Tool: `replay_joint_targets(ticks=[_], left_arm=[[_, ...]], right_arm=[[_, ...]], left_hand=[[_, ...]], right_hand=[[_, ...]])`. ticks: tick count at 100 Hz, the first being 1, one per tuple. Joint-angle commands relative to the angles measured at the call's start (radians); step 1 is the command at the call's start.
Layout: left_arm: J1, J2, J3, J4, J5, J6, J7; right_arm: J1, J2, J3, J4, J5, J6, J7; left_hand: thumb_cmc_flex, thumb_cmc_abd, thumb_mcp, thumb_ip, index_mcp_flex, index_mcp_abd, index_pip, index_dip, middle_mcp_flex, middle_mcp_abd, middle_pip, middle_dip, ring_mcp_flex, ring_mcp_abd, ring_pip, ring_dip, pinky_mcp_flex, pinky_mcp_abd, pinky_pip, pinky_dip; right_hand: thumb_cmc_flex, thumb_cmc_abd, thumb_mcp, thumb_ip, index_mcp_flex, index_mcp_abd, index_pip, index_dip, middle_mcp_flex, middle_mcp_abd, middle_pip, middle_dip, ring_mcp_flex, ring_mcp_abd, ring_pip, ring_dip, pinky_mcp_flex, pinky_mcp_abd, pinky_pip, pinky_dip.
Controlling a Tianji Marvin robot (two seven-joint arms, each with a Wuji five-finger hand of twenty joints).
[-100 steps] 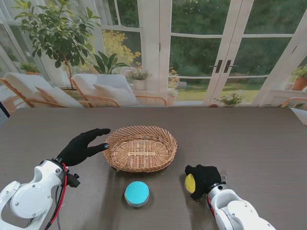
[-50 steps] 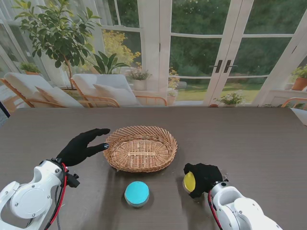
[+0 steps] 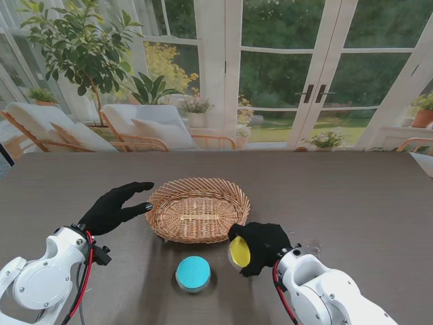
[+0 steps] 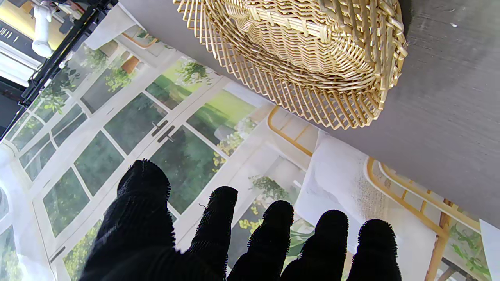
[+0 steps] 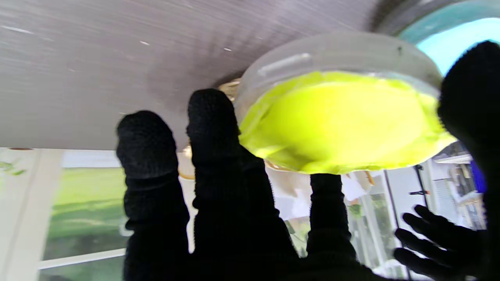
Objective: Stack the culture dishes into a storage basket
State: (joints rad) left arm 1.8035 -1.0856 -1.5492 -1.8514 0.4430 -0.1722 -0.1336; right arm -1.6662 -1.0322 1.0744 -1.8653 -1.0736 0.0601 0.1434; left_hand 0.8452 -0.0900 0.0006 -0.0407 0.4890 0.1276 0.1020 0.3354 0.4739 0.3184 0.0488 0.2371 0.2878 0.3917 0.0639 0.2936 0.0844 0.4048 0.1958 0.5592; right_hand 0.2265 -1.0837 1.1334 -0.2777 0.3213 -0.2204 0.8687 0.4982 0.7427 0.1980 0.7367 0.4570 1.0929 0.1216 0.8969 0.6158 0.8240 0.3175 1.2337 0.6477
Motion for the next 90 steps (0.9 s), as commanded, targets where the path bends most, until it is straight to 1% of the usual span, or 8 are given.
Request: replay_joint_targets(ticks=[1, 14, 21, 29, 41, 56, 90], left_arm=[[0.005, -0.002, -0.003, -0.007, 0.0, 0.003, -0.016], [0.009, -0.003, -0.007, -0.008, 0.001, 0.0, -0.012], [0.012, -0.003, -0.01, -0.009, 0.001, 0.0, -0.009], [0.013, -0.003, -0.01, -0.01, 0.002, 0.001, -0.008], [0.016, -0.005, -0.013, -0.013, 0.002, 0.001, -0.003], [0.02, -0.005, -0.017, -0.015, 0.003, 0.0, -0.001], [0.024, -0.005, -0.02, -0.017, 0.004, 0.003, -0.002]], right_arm=[[0.01, -0.01, -0.029, -0.025, 0.002, -0.018, 0.011], [0.034, -0.01, -0.087, -0.031, 0.005, -0.025, -0.001], [0.014, -0.009, -0.085, -0.07, 0.002, -0.04, 0.007], [0.015, -0.008, -0.107, -0.075, -0.007, -0.057, -0.002], [0.043, -0.008, -0.155, -0.048, -0.019, -0.072, -0.041], [0.077, -0.009, -0.201, -0.011, -0.02, -0.082, -0.073], [0.165, -0.015, -0.29, 0.079, -0.002, -0.097, -0.124]], left_hand=[[0.033, 0.04, -0.017, 0.031, 0.018, -0.007, -0.001, -0.001, 0.019, -0.008, -0.001, 0.007, -0.004, 0.011, -0.003, 0.005, 0.003, 0.021, -0.017, 0.009], [0.034, 0.04, -0.017, 0.031, 0.019, -0.005, 0.0, -0.001, 0.02, -0.007, -0.001, 0.007, -0.004, 0.009, -0.003, 0.005, 0.003, 0.022, -0.017, 0.009], [0.034, 0.04, -0.017, 0.031, 0.018, -0.005, -0.001, -0.001, 0.019, -0.008, -0.001, 0.007, -0.005, 0.009, -0.003, 0.005, 0.003, 0.02, -0.017, 0.009], [0.034, 0.04, -0.017, 0.031, 0.019, -0.005, -0.001, -0.001, 0.019, -0.008, -0.001, 0.007, -0.005, 0.01, -0.003, 0.005, 0.003, 0.021, -0.017, 0.009], [0.035, 0.04, -0.017, 0.031, 0.019, -0.005, 0.0, -0.001, 0.019, -0.006, -0.001, 0.007, -0.005, 0.011, -0.003, 0.005, 0.003, 0.021, -0.017, 0.009], [0.034, 0.04, -0.017, 0.031, 0.019, -0.005, 0.0, -0.001, 0.02, -0.007, -0.001, 0.007, -0.004, 0.01, -0.003, 0.005, 0.004, 0.022, -0.017, 0.009], [0.034, 0.04, -0.017, 0.031, 0.02, -0.003, 0.0, -0.001, 0.02, -0.006, -0.001, 0.007, -0.004, 0.01, -0.003, 0.006, 0.003, 0.021, -0.017, 0.01]], right_hand=[[0.128, 0.1, 0.166, 0.125, 0.035, -0.015, 0.078, 0.001, 0.008, -0.049, 0.046, 0.045, 0.029, -0.057, 0.028, 0.016, -0.13, 0.012, 0.051, -0.001], [0.126, 0.104, 0.161, 0.125, 0.035, -0.016, 0.074, -0.001, 0.002, -0.047, 0.046, 0.046, 0.022, -0.058, 0.027, 0.016, -0.134, 0.009, 0.05, -0.001], [0.127, 0.104, 0.161, 0.126, 0.035, -0.016, 0.073, -0.001, 0.001, -0.046, 0.046, 0.046, 0.021, -0.059, 0.028, 0.016, -0.136, 0.008, 0.05, -0.001], [0.121, 0.105, 0.161, 0.126, 0.035, -0.021, 0.072, -0.002, -0.001, -0.048, 0.045, 0.046, 0.02, -0.061, 0.028, 0.015, -0.138, 0.007, 0.049, -0.001], [0.119, 0.104, 0.163, 0.125, 0.039, -0.02, 0.072, -0.002, -0.005, -0.05, 0.045, 0.046, 0.019, -0.06, 0.027, 0.014, -0.139, 0.004, 0.047, -0.002], [0.114, 0.105, 0.163, 0.123, 0.041, -0.022, 0.071, 0.0, -0.008, -0.05, 0.044, 0.045, 0.018, -0.061, 0.027, 0.013, -0.141, 0.003, 0.046, -0.003], [0.102, 0.112, 0.165, 0.121, 0.046, -0.026, 0.075, 0.004, -0.014, -0.058, 0.046, 0.045, 0.003, -0.06, 0.021, 0.009, -0.153, 0.0, 0.036, -0.006]])
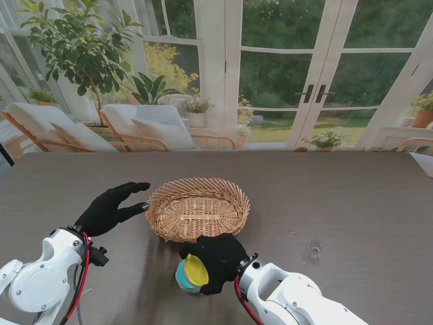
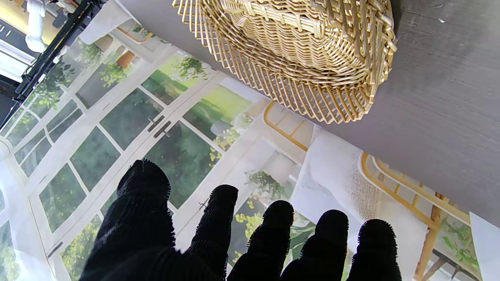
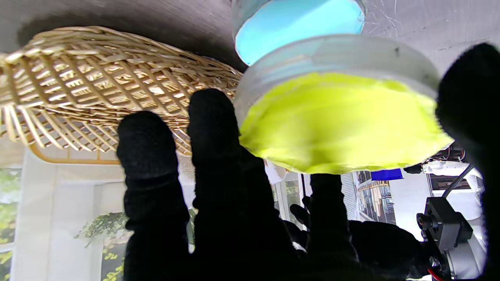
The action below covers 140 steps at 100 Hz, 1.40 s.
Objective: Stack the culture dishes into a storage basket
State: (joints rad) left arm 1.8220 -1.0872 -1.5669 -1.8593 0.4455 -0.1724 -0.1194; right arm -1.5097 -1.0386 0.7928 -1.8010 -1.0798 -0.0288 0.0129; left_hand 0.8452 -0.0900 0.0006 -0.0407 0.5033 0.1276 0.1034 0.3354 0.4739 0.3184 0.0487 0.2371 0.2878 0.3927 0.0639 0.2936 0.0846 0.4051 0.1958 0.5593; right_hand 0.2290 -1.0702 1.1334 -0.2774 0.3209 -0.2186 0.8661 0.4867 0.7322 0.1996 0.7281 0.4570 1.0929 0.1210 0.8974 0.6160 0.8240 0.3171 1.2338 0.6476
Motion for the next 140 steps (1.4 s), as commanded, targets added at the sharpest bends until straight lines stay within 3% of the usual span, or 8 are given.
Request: replay_joint_targets(ticks=[1, 71, 140], left_arm=[[0.005, -0.003, -0.002, -0.009, 0.002, 0.003, -0.017], [0.016, -0.005, -0.011, -0.018, 0.005, 0.009, -0.01], [0.017, -0.005, -0.013, -0.017, 0.003, 0.008, -0.011]], right_arm=[[0.011, -0.009, -0.011, 0.017, 0.006, -0.009, 0.005], [0.142, -0.022, -0.153, 0.155, 0.022, -0.01, -0.081], [0.193, -0.022, -0.219, 0.204, -0.01, 0.016, -0.107]], left_hand=[[0.034, 0.04, -0.017, 0.031, 0.005, -0.004, -0.002, -0.001, 0.02, -0.007, -0.001, 0.007, -0.004, 0.009, -0.003, 0.006, 0.003, 0.021, -0.017, 0.009], [0.034, 0.04, -0.017, 0.031, 0.012, -0.002, 0.0, 0.0, 0.021, -0.005, -0.001, 0.007, -0.003, 0.007, -0.003, 0.006, 0.003, 0.021, -0.017, 0.01], [0.035, 0.04, -0.017, 0.031, 0.011, 0.001, -0.001, 0.0, 0.022, -0.005, -0.001, 0.007, -0.004, 0.009, -0.003, 0.006, 0.004, 0.02, -0.016, 0.01]], right_hand=[[0.099, 0.099, 0.166, 0.12, 0.047, -0.028, 0.078, 0.015, -0.005, -0.06, 0.054, 0.044, 0.003, -0.056, 0.02, 0.009, -0.153, 0.0, 0.036, -0.006], [0.072, 0.119, 0.156, 0.114, 0.046, -0.04, 0.078, 0.013, -0.045, -0.086, 0.058, 0.05, -0.05, -0.052, 0.01, 0.004, -0.212, -0.017, 0.015, -0.007], [0.053, 0.118, 0.148, 0.11, 0.039, -0.042, 0.063, 0.003, -0.101, -0.1, 0.061, 0.059, -0.098, -0.046, 0.008, -0.001, -0.251, -0.031, 0.008, -0.008]])
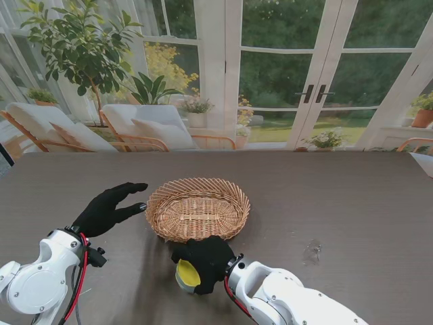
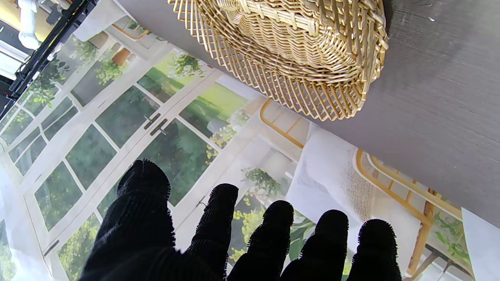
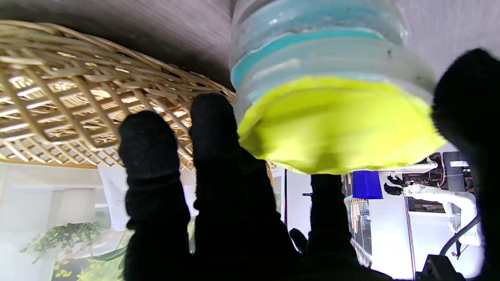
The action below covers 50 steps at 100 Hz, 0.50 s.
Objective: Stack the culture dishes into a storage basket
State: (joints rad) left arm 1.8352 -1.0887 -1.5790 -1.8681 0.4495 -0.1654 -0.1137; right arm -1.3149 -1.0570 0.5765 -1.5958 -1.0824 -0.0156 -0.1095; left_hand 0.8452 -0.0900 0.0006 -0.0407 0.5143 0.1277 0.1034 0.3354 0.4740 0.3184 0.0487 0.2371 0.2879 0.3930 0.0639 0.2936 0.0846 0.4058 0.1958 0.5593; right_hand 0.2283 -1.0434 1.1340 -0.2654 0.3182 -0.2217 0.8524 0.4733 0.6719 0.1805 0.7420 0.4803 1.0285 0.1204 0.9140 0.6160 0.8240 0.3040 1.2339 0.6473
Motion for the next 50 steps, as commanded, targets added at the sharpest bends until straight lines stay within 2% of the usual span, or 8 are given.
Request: replay_joint_targets(ticks=[1, 50], left_arm=[[0.004, -0.004, -0.001, -0.008, -0.001, 0.001, -0.017], [0.006, -0.003, -0.003, -0.011, -0.008, 0.004, -0.022]], right_arm=[[-0.002, -0.003, -0.003, -0.001, -0.009, 0.003, 0.016], [-0.007, 0.001, -0.001, -0.02, -0.027, 0.012, 0.034]], left_hand=[[0.034, 0.04, -0.017, 0.031, 0.0, 0.002, -0.001, 0.0, 0.023, -0.005, 0.0, 0.007, -0.004, 0.009, -0.003, 0.006, 0.004, 0.02, -0.016, 0.01], [0.034, 0.04, -0.017, 0.031, 0.001, 0.0, -0.001, 0.0, 0.026, -0.002, 0.0, 0.007, -0.002, 0.008, -0.003, 0.006, 0.005, 0.02, -0.016, 0.01]], right_hand=[[0.053, 0.091, 0.147, 0.098, 0.041, -0.039, 0.076, 0.016, -0.042, -0.081, 0.047, 0.036, -0.034, -0.045, -0.009, -0.001, -0.251, -0.018, 0.008, -0.008], [0.043, 0.075, 0.147, 0.093, 0.038, -0.03, 0.055, 0.0, -0.103, -0.071, 0.05, 0.039, -0.084, -0.036, -0.022, -0.009, -0.274, -0.031, -0.001, -0.012]])
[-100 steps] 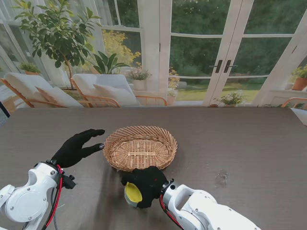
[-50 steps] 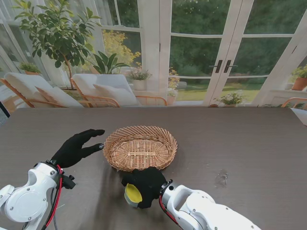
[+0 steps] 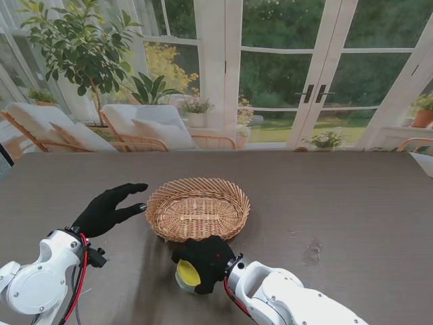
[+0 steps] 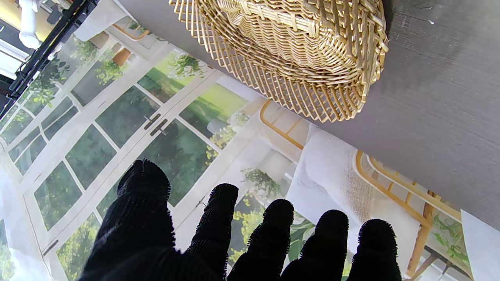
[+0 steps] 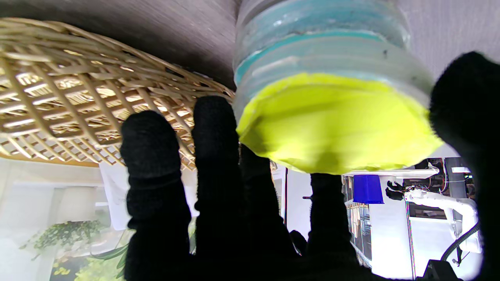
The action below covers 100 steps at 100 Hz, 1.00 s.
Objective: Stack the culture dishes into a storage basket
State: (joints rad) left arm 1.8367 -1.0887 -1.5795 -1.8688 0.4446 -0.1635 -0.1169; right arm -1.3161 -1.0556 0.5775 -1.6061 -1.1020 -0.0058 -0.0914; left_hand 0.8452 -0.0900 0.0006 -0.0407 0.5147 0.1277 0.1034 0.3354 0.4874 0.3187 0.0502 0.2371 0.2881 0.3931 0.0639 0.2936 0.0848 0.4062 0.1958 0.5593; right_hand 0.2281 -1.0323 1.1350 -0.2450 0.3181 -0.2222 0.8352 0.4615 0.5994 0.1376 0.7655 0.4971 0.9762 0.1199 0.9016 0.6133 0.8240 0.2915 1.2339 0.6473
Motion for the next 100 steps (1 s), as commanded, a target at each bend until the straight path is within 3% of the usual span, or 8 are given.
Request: replay_joint_targets(ticks=[1, 85, 100], left_arm=[[0.004, -0.003, -0.002, -0.01, -0.004, 0.003, -0.019], [0.001, -0.001, -0.001, -0.008, -0.006, 0.005, -0.029], [0.002, -0.001, -0.001, -0.008, -0.007, 0.004, -0.03]], right_arm=[[-0.005, 0.0, -0.002, -0.01, -0.008, 0.003, 0.016], [-0.005, 0.0, -0.024, -0.013, -0.022, 0.04, 0.012], [-0.006, 0.002, -0.025, -0.019, -0.031, 0.047, 0.017]], left_hand=[[0.034, 0.04, -0.017, 0.031, 0.001, -0.001, 0.0, 0.0, 0.014, -0.004, -0.001, 0.007, -0.002, 0.007, -0.003, 0.006, 0.005, 0.02, -0.016, 0.01], [0.034, 0.041, -0.017, 0.031, 0.004, 0.003, 0.0, 0.0, 0.014, -0.002, -0.002, 0.007, -0.002, 0.009, -0.003, 0.006, 0.006, 0.021, -0.016, 0.01], [0.034, 0.041, -0.018, 0.031, 0.006, 0.005, 0.001, 0.0, 0.015, -0.002, -0.001, 0.007, -0.002, 0.009, -0.003, 0.006, 0.006, 0.021, -0.016, 0.01]], right_hand=[[0.043, 0.063, 0.146, 0.072, 0.037, -0.029, 0.072, 0.011, -0.031, -0.028, 0.026, 0.022, -0.032, -0.035, -0.01, -0.006, -0.275, -0.019, -0.001, -0.012], [0.025, 0.068, 0.134, 0.064, 0.032, -0.02, 0.063, -0.008, -0.077, -0.011, 0.034, 0.014, -0.049, -0.046, -0.007, -0.015, -0.282, -0.04, 0.013, -0.024], [0.017, 0.057, 0.133, 0.06, 0.021, 0.016, 0.062, -0.01, -0.093, -0.005, 0.036, 0.013, -0.056, -0.046, -0.005, -0.017, -0.283, -0.041, 0.015, -0.026]])
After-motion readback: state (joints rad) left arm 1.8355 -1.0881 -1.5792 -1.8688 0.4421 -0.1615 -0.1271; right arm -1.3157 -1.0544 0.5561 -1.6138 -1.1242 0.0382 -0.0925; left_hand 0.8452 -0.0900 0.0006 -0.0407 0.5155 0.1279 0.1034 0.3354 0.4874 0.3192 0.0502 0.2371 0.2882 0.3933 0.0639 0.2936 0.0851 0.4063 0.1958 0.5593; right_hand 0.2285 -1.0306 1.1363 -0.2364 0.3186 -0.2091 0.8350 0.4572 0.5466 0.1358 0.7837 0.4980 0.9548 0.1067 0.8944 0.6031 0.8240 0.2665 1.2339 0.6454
